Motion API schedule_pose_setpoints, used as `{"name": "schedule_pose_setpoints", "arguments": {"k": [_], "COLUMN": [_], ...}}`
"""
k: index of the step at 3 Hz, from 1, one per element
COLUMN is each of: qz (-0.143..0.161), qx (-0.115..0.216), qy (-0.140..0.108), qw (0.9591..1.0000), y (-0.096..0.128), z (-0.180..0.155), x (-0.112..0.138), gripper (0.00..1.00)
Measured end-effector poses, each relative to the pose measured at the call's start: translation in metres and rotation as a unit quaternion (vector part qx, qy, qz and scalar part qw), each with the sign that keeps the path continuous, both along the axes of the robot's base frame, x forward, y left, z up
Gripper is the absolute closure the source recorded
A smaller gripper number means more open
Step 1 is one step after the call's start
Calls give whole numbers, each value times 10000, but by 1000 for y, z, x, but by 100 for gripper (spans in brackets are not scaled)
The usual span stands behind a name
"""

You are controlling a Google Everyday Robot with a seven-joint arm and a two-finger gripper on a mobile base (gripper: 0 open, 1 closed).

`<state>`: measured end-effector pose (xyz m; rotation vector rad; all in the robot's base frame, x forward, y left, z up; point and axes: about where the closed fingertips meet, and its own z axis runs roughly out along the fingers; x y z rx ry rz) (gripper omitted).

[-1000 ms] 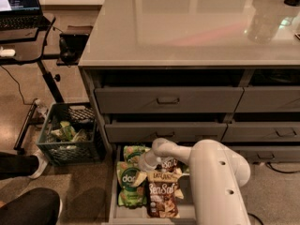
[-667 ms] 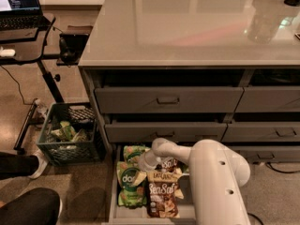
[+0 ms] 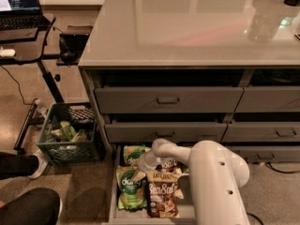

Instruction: Pick green rice chip bag from bottom drawer and place on counter

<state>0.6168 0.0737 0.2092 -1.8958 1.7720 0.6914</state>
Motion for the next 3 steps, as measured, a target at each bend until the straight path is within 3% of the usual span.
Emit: {"name": "schedule_pose_setpoints", "arguments": {"k": [1, 2, 3], "qz": [0, 1, 1], "qx": [0, 0, 2], "qy": [0, 1, 1], "qw": [10000, 10000, 10000], "y": [0, 0, 0], "z": [0, 0, 0], "x": [0, 0, 0], "gripper": [89, 100, 100]}}
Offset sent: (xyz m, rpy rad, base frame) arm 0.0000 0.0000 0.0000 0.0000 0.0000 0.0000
